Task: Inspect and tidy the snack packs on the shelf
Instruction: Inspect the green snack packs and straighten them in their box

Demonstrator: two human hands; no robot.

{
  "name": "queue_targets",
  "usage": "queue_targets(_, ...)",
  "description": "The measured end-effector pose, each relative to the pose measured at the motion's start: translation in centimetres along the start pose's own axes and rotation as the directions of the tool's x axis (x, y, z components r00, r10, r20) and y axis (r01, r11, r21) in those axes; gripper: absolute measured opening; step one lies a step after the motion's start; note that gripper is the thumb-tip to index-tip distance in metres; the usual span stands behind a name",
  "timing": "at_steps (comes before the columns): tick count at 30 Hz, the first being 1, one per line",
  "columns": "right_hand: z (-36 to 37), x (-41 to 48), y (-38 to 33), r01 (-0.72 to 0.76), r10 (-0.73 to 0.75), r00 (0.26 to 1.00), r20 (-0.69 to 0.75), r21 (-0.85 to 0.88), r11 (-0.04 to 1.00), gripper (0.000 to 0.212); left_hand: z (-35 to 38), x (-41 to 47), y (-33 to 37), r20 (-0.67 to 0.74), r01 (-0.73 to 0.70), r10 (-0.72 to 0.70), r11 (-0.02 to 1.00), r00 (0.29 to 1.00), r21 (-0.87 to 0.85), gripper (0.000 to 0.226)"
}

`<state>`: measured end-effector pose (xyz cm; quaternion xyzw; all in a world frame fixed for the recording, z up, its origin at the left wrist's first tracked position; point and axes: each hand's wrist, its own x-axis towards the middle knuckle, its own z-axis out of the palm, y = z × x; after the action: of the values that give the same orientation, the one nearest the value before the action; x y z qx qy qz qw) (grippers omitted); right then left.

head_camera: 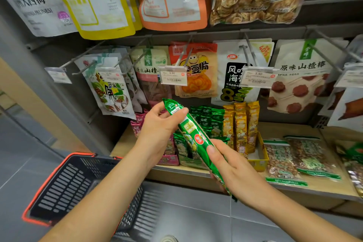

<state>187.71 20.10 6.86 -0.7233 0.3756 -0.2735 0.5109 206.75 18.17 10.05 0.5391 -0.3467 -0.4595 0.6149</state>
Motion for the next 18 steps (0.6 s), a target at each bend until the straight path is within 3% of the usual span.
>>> queue_targets(6,-0.2,0.1,-0.4,-0.035,0.024,0.994,0.104,0.105,0.994,0.049,1.4,-1.1,-1.4,0.210,0.168,-0.167,0.986,0.963,0.016,0.043)
queue_targets(9,-1.1,0.5,-0.6,-0.104,0.071,0.978,0.193,0.162,0.981,0.045,1.6,-1.4,-1.5,0.237,0.095,-0.128,0.985,0.963,0.145,0.035)
queue_targets(11,-2.4,1.2,-0.6,-0.059,0.047,0.988,0.146,0.073,0.996,0.059,1.3,-1.3,-1.2,0.273,-0.025,-0.058,0.957,0.960,0.290,0.018)
queue_targets(13,-3.8,1.8,-0.7,-0.077,0.072,0.997,0.040,0.134,0.988,0.074,1.3,-1.5,-1.3,0.374,-0.091,-0.070,0.913,0.925,0.397,0.015)
queue_targets(16,-4.5,2.2,-0.5,0.023,-0.018,1.000,-0.025,0.239,0.971,0.047,2.2,-2.4,-2.0,0.511,-0.122,-0.183,0.854,0.840,0.507,0.014)
queue_targets(18,-4.4,2.1,-0.2,0.066,-0.038,0.994,-0.101,0.291,0.954,0.033,2.8,-2.8,-2.4,0.535,-0.138,-0.199,0.840,0.821,0.525,0.014)
